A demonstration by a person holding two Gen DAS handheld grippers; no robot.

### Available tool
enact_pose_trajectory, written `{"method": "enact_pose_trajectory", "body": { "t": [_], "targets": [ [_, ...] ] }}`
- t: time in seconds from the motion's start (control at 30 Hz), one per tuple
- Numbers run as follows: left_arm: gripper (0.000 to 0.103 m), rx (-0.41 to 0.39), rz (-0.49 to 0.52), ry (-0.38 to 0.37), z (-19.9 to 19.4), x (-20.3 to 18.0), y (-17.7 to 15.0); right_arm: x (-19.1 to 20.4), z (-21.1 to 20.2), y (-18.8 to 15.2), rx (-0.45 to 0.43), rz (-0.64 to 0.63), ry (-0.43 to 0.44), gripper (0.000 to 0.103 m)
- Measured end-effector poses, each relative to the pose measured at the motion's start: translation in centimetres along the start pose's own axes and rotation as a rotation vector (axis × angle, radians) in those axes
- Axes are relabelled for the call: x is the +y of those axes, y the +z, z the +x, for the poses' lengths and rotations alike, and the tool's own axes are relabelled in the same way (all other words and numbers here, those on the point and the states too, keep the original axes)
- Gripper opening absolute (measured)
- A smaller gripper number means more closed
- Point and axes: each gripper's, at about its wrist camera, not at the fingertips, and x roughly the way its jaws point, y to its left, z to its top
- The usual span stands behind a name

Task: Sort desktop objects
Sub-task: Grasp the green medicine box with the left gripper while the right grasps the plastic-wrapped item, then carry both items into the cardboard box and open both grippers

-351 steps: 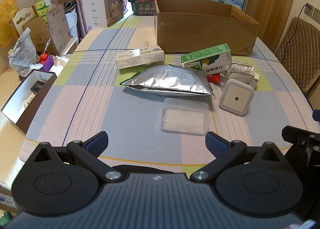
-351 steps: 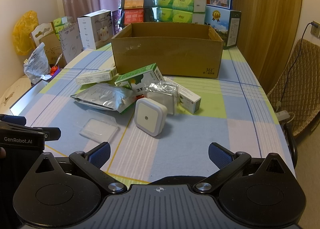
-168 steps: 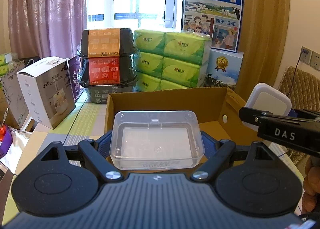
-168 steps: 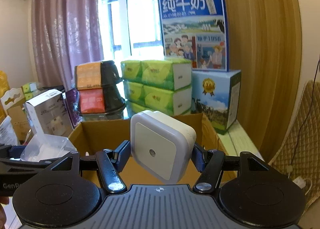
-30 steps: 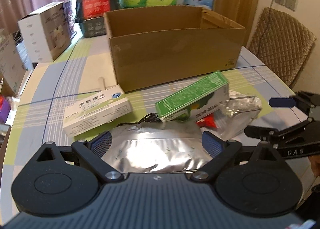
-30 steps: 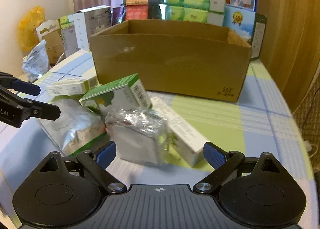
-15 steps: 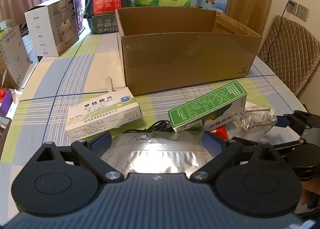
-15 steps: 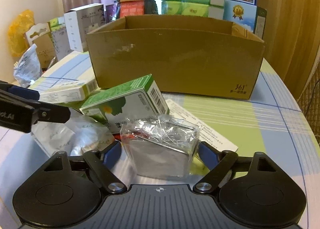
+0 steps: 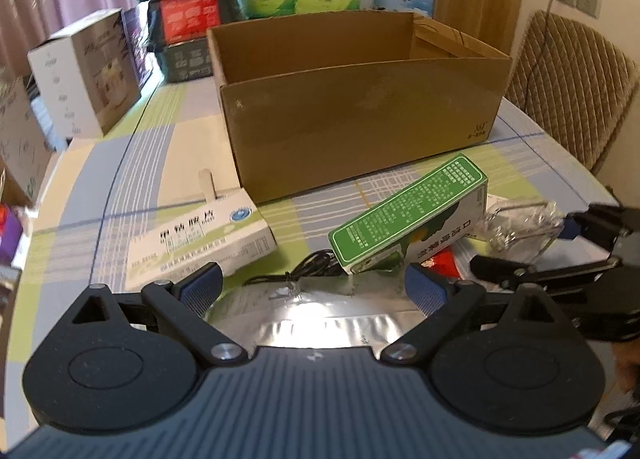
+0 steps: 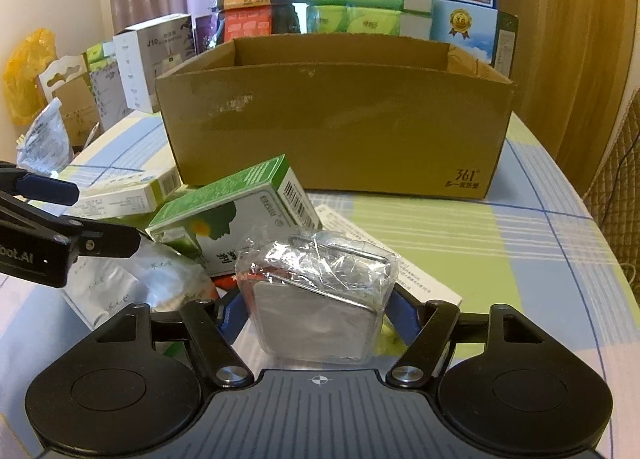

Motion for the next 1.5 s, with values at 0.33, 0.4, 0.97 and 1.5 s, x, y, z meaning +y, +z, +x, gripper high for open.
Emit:
{"method": "enact_pose_trajectory", "body": {
  "t": [0.33,0.4,0.97,1.5],
  "targets": [
    [0.089,-0.043,0.187,-0.077,0.4,-2.3,1.3,-1.4,-2.4,1.1,-0.032,0.012,-0.012,0.068],
    [0.088,-0.055,0.242,-0.097,0.7,-3.3,1.7,-1.9,-2.6,1.2,-0.029,0.026,-0.016,0.068],
    [0.054,-0.018,0.537,-0.186,5.4,-8.5,2.8,-3.5,-2.4,1.5,-0.015,0.056,-0.021,0.068],
    [0.025,-0.04,0.339,-0.244,4.3,-6.9,4.6,-3.8,-2.6,2.1,-0.037,0.091,-0.025,0.068]
  ]
}}
